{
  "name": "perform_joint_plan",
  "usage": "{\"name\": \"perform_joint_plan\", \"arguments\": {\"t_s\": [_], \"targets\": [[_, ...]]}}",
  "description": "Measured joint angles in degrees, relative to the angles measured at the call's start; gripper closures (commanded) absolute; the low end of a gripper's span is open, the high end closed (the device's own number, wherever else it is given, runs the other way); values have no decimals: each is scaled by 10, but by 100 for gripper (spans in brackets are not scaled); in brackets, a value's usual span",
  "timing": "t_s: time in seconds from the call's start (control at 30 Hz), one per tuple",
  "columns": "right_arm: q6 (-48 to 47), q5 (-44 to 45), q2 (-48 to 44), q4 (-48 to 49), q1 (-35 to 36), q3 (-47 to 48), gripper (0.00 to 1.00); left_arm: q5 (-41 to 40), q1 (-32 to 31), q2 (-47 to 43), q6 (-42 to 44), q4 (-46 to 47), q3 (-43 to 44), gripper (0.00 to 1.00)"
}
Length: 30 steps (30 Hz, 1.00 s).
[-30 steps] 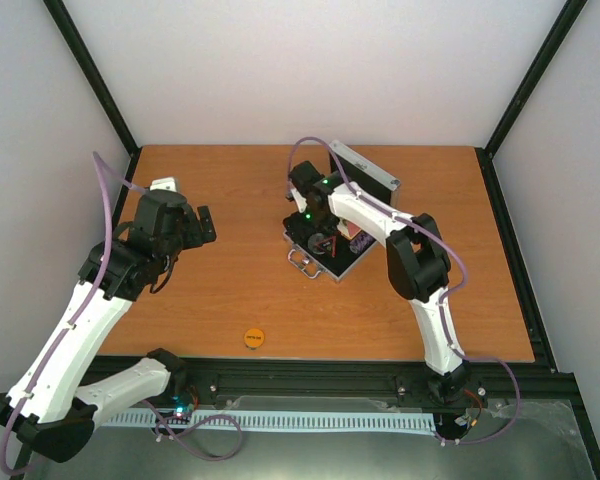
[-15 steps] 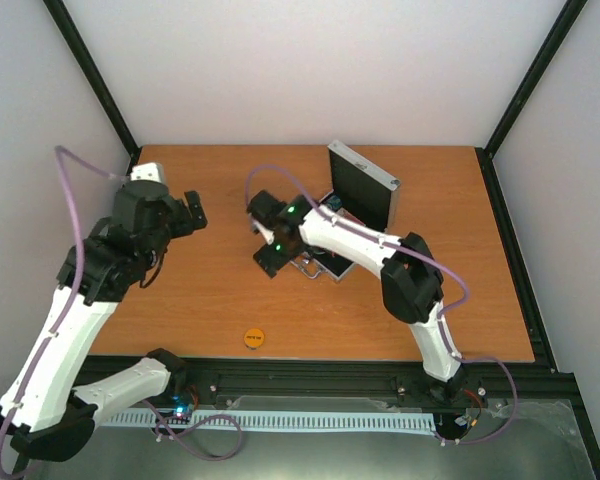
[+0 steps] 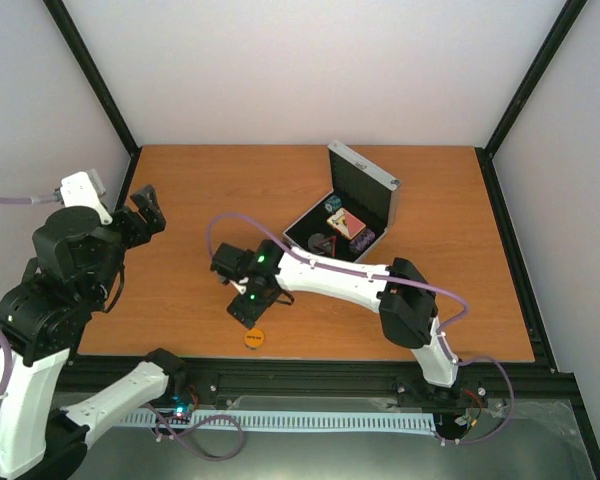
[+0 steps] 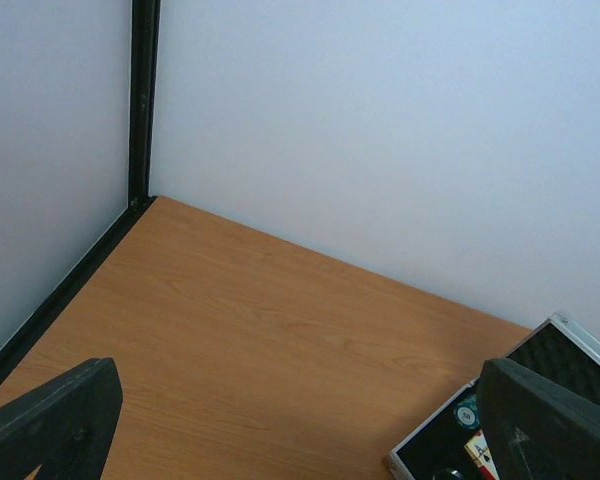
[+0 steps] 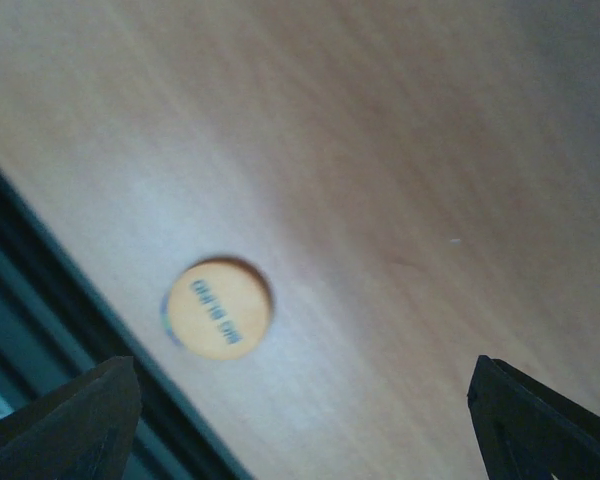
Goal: Pack up texas hold em set
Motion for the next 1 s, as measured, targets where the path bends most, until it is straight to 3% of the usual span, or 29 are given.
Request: {"name": "perform_joint_plan", "arguments": {"t_s": [0.3, 0.5, 1.0], "targets": [[33, -41, 28, 15, 67, -12, 10, 9, 0, -22, 0, -26, 0, 0], [54, -69, 37, 38, 67, -60, 10, 14, 0, -37, 0, -40, 0, 0], [53, -51, 103, 44, 66, -19, 13, 26, 0, -38, 0, -48, 3, 0]]}}
